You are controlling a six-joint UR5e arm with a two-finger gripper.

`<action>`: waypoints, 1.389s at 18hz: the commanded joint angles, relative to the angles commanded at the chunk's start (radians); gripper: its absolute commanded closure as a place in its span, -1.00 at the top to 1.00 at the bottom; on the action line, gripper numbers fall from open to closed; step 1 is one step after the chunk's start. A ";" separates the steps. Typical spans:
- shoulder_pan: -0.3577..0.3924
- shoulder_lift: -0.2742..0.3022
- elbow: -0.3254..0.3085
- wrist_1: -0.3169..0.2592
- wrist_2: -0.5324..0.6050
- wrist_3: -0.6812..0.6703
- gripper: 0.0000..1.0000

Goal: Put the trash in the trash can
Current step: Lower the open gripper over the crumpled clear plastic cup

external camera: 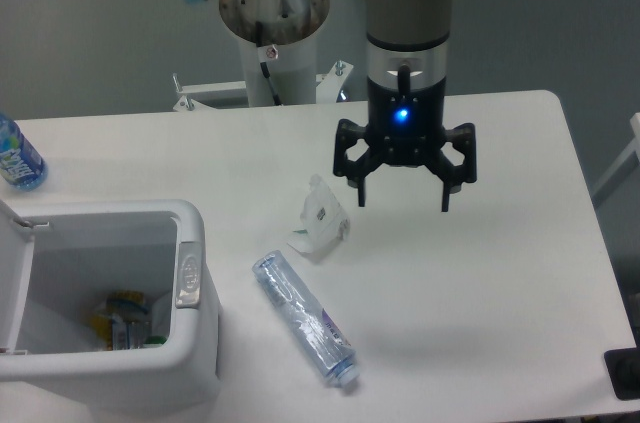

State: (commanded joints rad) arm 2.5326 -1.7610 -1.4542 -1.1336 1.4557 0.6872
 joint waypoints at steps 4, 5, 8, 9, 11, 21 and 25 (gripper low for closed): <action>0.002 0.008 -0.020 0.005 0.011 0.002 1.00; 0.000 0.011 -0.034 0.009 0.011 -0.002 1.00; -0.009 0.029 -0.078 0.014 0.006 -0.012 1.00; -0.008 0.029 -0.087 0.014 0.000 -0.008 1.00; -0.009 0.029 -0.115 0.018 0.002 -0.012 1.00; -0.051 0.066 -0.325 0.041 0.012 0.041 1.00; -0.093 0.077 -0.413 0.038 0.020 0.101 1.00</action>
State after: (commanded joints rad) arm 2.4391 -1.6843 -1.8667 -1.0953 1.4757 0.7884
